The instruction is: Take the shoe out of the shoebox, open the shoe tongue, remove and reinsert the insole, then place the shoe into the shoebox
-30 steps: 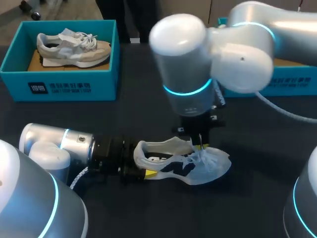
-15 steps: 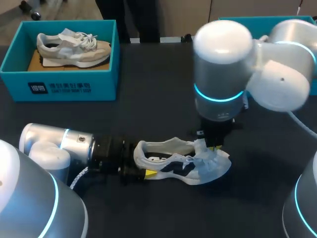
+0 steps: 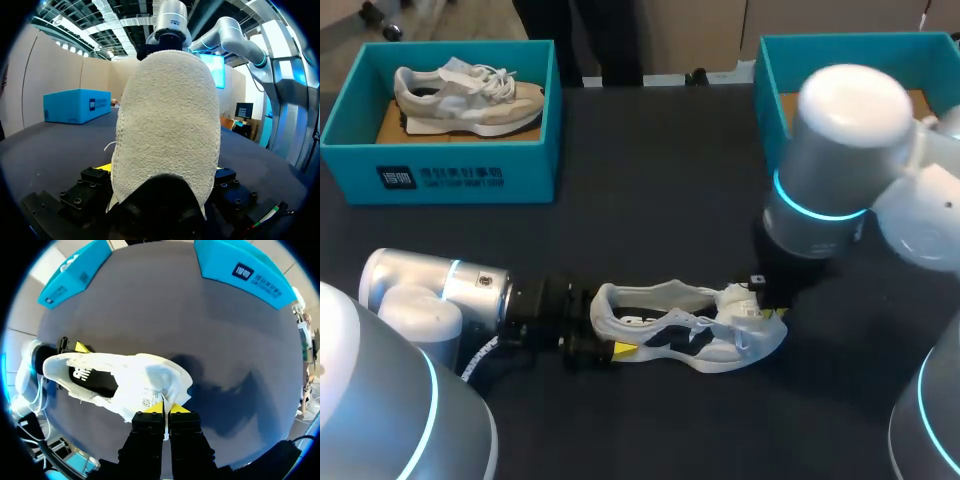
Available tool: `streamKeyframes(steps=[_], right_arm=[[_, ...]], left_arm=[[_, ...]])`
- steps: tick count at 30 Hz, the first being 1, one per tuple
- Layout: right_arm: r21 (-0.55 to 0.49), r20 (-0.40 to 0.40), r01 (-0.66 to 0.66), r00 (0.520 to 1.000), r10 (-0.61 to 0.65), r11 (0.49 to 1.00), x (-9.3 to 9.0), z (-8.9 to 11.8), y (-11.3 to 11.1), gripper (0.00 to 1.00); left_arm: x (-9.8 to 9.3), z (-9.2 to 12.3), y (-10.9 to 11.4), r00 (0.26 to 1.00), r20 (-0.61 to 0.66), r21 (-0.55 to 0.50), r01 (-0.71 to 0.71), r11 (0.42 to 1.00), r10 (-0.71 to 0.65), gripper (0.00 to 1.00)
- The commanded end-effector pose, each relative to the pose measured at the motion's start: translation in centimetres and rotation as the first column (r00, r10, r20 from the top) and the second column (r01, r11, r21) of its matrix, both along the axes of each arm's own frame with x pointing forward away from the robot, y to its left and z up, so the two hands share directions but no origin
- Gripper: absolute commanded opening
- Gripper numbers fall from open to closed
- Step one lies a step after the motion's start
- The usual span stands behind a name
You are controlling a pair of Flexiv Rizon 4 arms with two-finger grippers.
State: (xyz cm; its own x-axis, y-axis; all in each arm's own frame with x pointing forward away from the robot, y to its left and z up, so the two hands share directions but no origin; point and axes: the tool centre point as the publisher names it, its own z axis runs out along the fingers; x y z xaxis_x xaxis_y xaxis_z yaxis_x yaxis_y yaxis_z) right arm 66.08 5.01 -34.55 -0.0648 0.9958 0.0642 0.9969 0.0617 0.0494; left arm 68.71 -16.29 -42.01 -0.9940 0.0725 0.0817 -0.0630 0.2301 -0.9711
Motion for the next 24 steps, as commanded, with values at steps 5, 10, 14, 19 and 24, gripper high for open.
streamKeyframes(steps=[5, 10, 14, 19, 24], right_arm=[[0.434, -0.024, -0.008, 1.0, 0.02, 0.901, 0.1, -1.6, -0.5, 0.0], [0.402, -0.057, 0.019, 0.998, 0.005, 0.916, -0.3, -1.4, -0.6, 0.6], [0.352, -0.052, 0.035, 0.999, -0.017, 0.935, -1.0, 0.5, -1.1, 0.96], [0.274, -0.034, 0.027, 0.999, -0.018, 0.961, -1.7, 3.5, -1.5, 1.0], [0.186, 0.0, -0.015, 1.0, 0.015, 0.982, -1.9, 7.1, -0.8, 1.0]], left_arm=[[0.0, -0.2, -0.2, 1.0, 0.0, 0.001, -0.002, 1.0, 0.002, 0.0], [0.0, -0.2, -0.2, 1.0, 0.0, 0.001, -0.002, 1.0, 0.002, 0.0], [0.0, -0.2, -0.2, 1.0, 0.0, 0.001, -0.002, 1.0, 0.002, 0.0], [0.0, -0.2, -0.2, 1.0, 0.0, 0.001, -0.002, 1.0, 0.002, 0.0], [0.0, -0.2, -0.2, 1.0, 0.0, 0.001, -0.002, 1.0, 0.002, 0.0]])
